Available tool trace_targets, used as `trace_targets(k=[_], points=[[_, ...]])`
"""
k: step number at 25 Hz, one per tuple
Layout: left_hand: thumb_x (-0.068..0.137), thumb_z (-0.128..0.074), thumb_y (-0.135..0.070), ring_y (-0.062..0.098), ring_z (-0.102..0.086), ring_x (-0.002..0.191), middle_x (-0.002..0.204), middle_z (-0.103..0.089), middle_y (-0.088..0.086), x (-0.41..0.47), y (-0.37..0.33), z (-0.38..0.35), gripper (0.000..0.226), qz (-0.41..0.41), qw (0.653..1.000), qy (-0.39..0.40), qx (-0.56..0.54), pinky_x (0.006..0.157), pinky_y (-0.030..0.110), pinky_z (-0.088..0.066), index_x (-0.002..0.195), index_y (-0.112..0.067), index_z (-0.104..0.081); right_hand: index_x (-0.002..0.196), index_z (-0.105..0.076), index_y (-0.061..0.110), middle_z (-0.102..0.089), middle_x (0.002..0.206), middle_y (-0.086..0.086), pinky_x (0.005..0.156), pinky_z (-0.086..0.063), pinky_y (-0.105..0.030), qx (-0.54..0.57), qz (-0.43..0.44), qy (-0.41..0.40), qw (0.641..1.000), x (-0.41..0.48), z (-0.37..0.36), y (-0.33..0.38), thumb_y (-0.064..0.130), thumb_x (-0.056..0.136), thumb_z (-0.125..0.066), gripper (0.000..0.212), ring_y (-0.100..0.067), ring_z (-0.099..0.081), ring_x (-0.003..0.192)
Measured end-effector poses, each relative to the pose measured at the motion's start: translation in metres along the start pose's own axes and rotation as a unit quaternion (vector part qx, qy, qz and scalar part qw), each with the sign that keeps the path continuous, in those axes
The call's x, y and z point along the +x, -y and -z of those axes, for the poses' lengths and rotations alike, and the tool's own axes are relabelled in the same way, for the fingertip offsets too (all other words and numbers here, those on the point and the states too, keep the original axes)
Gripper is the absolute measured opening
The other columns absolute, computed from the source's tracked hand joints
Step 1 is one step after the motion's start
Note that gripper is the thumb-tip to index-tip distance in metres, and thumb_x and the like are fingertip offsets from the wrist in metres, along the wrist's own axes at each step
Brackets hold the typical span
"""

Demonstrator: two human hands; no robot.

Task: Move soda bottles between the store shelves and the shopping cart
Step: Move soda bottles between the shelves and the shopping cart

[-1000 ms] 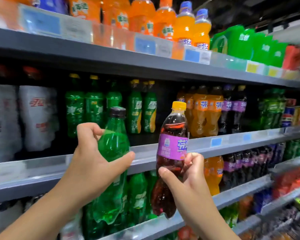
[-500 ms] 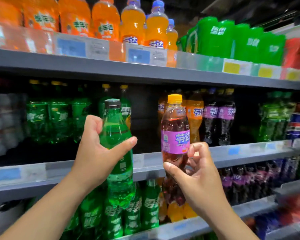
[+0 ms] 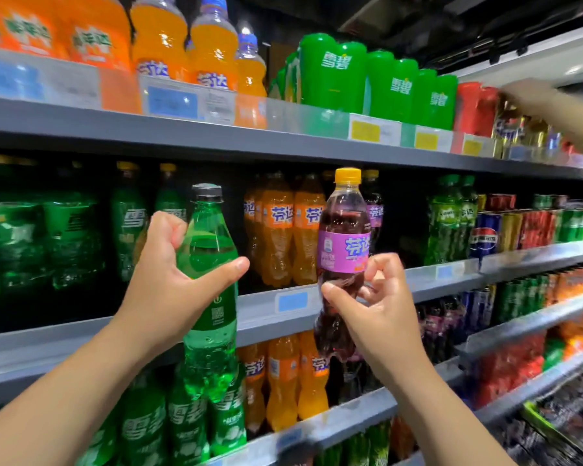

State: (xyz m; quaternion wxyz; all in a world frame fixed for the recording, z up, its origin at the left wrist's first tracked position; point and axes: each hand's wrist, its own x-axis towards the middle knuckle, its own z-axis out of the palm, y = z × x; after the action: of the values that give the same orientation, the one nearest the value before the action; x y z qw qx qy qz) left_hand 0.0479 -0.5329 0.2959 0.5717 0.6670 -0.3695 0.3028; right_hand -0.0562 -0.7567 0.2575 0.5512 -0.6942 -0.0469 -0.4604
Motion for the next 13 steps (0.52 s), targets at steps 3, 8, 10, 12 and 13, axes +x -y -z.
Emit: trace_targets(k=[3, 8, 10, 12, 13], points=[[0.06, -0.081, -0.059, -0.006, -0.057, 0.064, 0.08, -0.056, -0.018, 0.0, -0.001, -0.024, 0.057, 0.0, 1.0, -0.014, 0.015, 0.06, 0.007, -0.045, 0.085, -0.035, -0.035, 0.088, -0.037, 0.017, -0.064, 0.073, 0.008, 0.058, -0.049, -0.018, 0.007, 0.028, -0.025, 0.999, 0.022, 0.03, -0.013, 0.007, 0.082, -0.083, 0.047, -0.007, -0.064, 0.068], [0.065, -0.089, -0.052, -0.007, -0.059, 0.065, 0.076, -0.057, -0.023, 0.009, -0.013, -0.073, 0.061, -0.004, 0.999, -0.035, 0.031, 0.057, 0.005, -0.045, 0.088, -0.032, -0.036, 0.088, -0.036, 0.01, -0.061, 0.072, 0.004, 0.06, -0.051, -0.02, -0.01, 0.064, -0.022, 0.998, 0.076, 0.082, -0.04, 0.003, 0.078, -0.085, 0.05, -0.008, -0.064, 0.067], [0.064, -0.089, -0.048, -0.004, -0.058, 0.063, 0.076, -0.059, -0.017, 0.01, -0.015, -0.095, 0.061, 0.001, 0.999, -0.039, 0.034, 0.057, 0.008, -0.046, 0.089, -0.031, -0.036, 0.086, -0.035, 0.011, -0.062, 0.076, -0.006, 0.063, -0.054, -0.026, -0.003, 0.066, -0.019, 0.998, 0.098, 0.101, -0.053, -0.001, 0.077, -0.085, 0.051, -0.013, -0.065, 0.069], [0.063, -0.092, -0.046, -0.002, -0.056, 0.061, 0.081, -0.058, -0.002, 0.008, -0.016, -0.113, 0.066, 0.008, 0.998, -0.049, 0.047, 0.055, 0.011, -0.047, 0.092, -0.024, -0.036, 0.084, -0.034, 0.014, -0.06, 0.078, -0.008, 0.066, -0.054, -0.026, 0.003, 0.071, -0.015, 0.997, 0.116, 0.113, -0.064, -0.002, 0.078, -0.084, 0.052, -0.013, -0.065, 0.072], [0.064, -0.089, -0.044, 0.0, -0.056, 0.061, 0.084, -0.056, 0.004, 0.007, -0.016, -0.121, 0.066, 0.013, 0.998, -0.05, 0.047, 0.055, 0.013, -0.048, 0.093, -0.021, -0.035, 0.084, -0.034, 0.016, -0.06, 0.079, -0.006, 0.067, -0.053, -0.024, 0.007, 0.078, -0.013, 0.997, 0.123, 0.116, -0.069, -0.002, 0.078, -0.083, 0.053, -0.012, -0.066, 0.074]])
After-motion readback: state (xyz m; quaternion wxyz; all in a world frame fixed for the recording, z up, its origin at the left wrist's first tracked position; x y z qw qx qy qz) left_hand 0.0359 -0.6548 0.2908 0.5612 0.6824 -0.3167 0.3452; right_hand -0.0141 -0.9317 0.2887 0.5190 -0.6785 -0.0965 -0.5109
